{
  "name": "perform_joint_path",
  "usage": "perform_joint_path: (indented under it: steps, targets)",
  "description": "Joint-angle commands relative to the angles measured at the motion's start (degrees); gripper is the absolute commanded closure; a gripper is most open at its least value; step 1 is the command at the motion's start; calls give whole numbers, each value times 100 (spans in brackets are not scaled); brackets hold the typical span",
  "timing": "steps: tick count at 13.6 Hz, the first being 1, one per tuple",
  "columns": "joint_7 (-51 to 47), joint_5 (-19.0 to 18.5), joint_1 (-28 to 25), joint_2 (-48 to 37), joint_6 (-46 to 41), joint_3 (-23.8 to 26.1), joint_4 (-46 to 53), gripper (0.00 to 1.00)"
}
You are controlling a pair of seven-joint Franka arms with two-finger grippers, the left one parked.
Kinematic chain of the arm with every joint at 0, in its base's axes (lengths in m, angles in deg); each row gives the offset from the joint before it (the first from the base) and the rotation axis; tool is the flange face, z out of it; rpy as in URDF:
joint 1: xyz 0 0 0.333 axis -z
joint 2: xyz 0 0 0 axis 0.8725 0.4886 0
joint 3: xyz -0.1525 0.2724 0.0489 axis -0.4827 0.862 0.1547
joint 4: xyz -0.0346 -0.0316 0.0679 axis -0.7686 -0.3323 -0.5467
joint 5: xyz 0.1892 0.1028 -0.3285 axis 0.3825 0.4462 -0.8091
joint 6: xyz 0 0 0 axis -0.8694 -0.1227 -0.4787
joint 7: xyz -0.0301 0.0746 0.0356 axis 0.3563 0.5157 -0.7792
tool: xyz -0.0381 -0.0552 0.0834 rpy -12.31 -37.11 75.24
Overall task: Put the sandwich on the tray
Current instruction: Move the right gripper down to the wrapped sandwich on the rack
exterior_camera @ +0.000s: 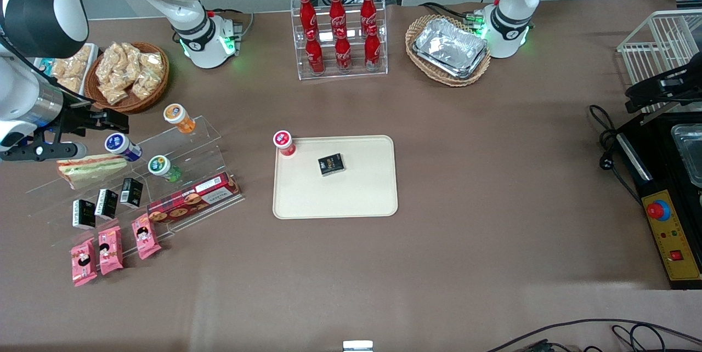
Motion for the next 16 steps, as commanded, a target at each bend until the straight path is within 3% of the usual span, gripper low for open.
perform_joint_path:
  steps: [1,8,12,16]
  targets:
    - [-26,54,-3,132,-154,15,218,0]
    - [-26,98,24,63,-268,-11,253,0]
    - [-140,107,15,-140,-268,-423,262,0]
    - [-1719,230,6,-157,-172,-706,279,0]
